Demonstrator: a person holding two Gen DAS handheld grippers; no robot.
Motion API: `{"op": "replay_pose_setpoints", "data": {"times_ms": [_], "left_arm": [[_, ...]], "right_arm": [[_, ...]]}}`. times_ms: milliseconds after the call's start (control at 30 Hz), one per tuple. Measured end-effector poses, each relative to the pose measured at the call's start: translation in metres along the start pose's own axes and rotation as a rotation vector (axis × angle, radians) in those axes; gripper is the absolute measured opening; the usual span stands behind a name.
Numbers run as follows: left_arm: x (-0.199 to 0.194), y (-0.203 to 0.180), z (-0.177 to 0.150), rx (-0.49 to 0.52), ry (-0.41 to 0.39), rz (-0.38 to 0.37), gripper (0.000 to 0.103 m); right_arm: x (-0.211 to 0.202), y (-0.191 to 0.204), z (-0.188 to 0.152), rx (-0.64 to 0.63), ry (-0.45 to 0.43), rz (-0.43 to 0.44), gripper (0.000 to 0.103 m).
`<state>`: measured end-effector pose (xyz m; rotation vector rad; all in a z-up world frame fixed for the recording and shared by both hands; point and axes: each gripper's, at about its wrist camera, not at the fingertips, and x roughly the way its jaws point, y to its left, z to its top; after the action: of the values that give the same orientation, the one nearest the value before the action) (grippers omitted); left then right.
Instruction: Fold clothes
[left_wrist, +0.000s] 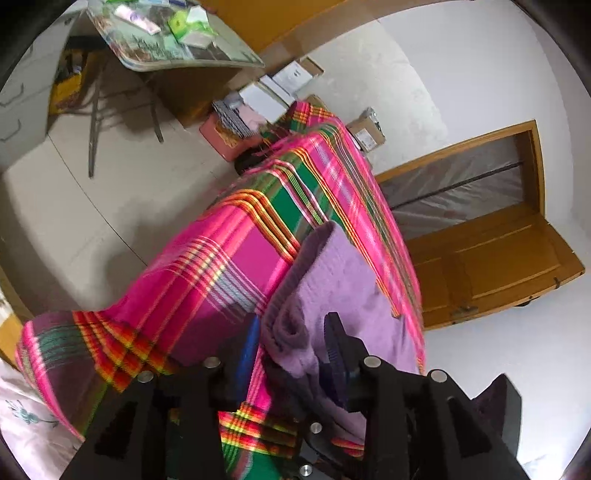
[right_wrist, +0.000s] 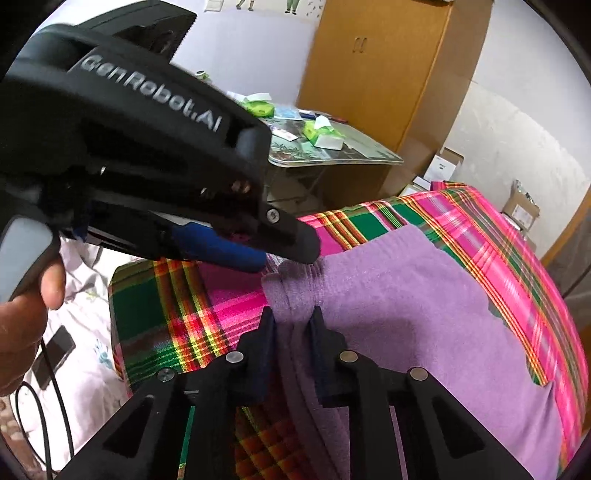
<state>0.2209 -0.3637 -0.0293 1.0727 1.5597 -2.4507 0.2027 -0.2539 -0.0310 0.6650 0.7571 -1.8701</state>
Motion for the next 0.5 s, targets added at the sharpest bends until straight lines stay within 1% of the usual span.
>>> {"op": "replay_pose_setpoints", "data": {"times_ms": [33, 133, 200, 333, 367, 500], "left_arm": [[0.002, -0.001, 0.002, 0.006, 0.008, 0.004, 0.039], [0.007, -0.006, 0.008, 0.026, 0.034, 0.01, 0.04], [0.013, -0.009, 0.013, 0.026, 0.08, -0.026, 0.04], [0.025, -0.015, 0.019, 0.041, 0.128, -0.03, 0.042], [0.029, -0.016, 0.021, 0.039, 0.145, -0.031, 0.042], [0.032, -0.01, 0.028, -0.017, 0.177, -0.087, 0.042]], "right_arm": [[-0.001, -0.001, 0.0, 0.003, -0.004, 0.001, 0.017], [-0.003, -0.003, -0.001, 0.015, -0.013, 0.007, 0.017], [-0.004, -0.005, -0.001, 0.024, -0.017, 0.013, 0.016], [-0.012, -0.005, -0.006, 0.05, -0.036, 0.027, 0.015], [-0.014, -0.007, -0.007, 0.061, -0.045, 0.033, 0.014], [-0.022, -0.013, -0.01, 0.103, -0.082, 0.053, 0.012]]}}
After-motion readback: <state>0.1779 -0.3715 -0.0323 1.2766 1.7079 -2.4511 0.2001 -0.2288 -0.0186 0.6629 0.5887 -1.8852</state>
